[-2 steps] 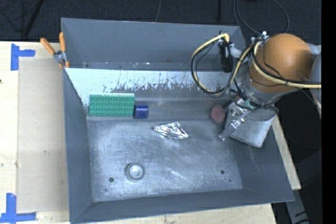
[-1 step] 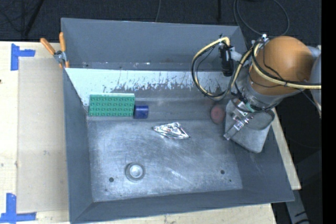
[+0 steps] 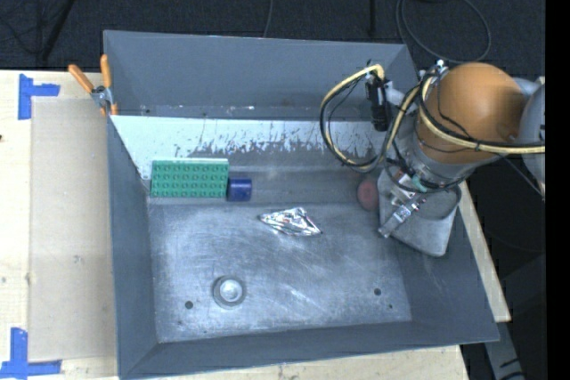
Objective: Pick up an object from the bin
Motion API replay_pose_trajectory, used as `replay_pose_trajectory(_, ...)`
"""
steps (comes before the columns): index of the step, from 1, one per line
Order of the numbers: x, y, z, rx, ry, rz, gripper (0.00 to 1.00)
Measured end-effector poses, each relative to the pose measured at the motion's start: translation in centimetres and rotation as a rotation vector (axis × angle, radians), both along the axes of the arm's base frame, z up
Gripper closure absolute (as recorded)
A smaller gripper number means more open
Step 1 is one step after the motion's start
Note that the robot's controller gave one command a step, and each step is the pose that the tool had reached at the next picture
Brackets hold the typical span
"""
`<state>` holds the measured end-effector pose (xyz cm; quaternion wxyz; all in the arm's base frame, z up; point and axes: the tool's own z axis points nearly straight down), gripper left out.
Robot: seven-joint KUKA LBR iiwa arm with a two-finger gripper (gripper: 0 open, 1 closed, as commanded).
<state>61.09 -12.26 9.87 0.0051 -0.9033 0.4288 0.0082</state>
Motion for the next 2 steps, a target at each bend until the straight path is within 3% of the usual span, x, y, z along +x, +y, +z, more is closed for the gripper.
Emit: replay_pose_trajectory(2, 0.0, 0.3, 7.1, -0.014, -0.011, -0.002, 1.0)
